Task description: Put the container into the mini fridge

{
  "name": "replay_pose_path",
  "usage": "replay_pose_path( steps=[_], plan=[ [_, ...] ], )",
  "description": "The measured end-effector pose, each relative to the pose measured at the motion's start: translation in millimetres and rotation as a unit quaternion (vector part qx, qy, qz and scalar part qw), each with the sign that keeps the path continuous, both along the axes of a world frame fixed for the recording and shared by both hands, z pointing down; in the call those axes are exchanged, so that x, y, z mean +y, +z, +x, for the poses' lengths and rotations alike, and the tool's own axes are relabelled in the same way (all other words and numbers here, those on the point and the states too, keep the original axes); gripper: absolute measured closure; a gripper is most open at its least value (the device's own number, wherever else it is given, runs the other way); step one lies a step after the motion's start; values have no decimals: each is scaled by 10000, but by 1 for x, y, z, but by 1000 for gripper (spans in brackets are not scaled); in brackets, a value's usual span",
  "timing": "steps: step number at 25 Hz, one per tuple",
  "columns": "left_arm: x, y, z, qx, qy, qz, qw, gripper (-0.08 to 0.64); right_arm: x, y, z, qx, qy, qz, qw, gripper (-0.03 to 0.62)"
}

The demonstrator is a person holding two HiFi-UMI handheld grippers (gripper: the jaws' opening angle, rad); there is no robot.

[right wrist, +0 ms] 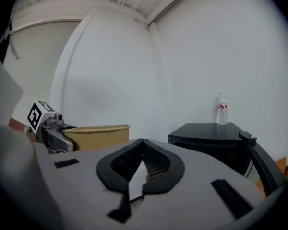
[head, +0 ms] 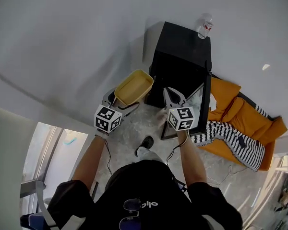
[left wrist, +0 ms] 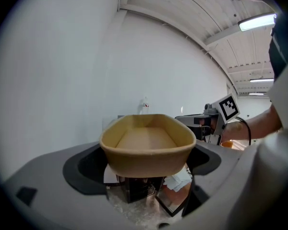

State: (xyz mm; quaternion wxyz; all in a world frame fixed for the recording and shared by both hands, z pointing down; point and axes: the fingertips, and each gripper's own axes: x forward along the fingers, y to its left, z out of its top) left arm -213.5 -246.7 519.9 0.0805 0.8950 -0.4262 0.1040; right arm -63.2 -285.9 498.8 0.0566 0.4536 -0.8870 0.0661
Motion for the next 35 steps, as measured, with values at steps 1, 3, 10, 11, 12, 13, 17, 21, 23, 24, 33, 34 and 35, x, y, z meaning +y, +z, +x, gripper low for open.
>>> replay_pose_path(
  steps=[1,3,10,11,12,13,17,21,23,24,33,34,35],
  plan=[
    [-10,0,4,-4,34,-9,10000,55,-8,0,5,-2,41,-9,10000,592],
    [-28,2,14,-3,112,-30,9999,55,-23,1,17,-18,144,-37,9999,592],
    [-79,18,64,-37,436,-168,9989,55,-74,7,62,-128,482,-91,9987,592],
    [-86,21,71,-45,470,-188,9987,55,-80,8,69,-144,520,-85,9985,592],
    [-91,24,79,-53,503,-206,9985,55,-85,8,75,-161,560,-75,9983,592],
    [-96,26,86,-62,537,-221,9983,55,-89,8,82,-183,606,-67,9980,592],
    [-106,31,110,-126,669,-251,9974,55,-95,12,109,-289,807,-62,9963,592],
    [-113,36,130,-225,791,-258,9963,55,-99,19,132,-343,959,-69,9948,592],
    [-112,39,137,-267,854,-296,9955,55,-98,22,142,-393,1052,-96,9936,592],
    [-110,41,140,-285,895,-317,9951,55,-96,24,147,-406,1093,-111,9931,592],
    [-107,47,158,-380,1125,-286,9925,55,-81,27,153,-395,1178,-67,9922,591],
    [-108,47,160,-371,1144,-279,9923,55,-80,28,153,-383,1184,-69,9922,592],
    [-108,48,162,-362,1166,-273,9921,55,-80,28,153,-367,1192,-70,9922,592]
  ],
)
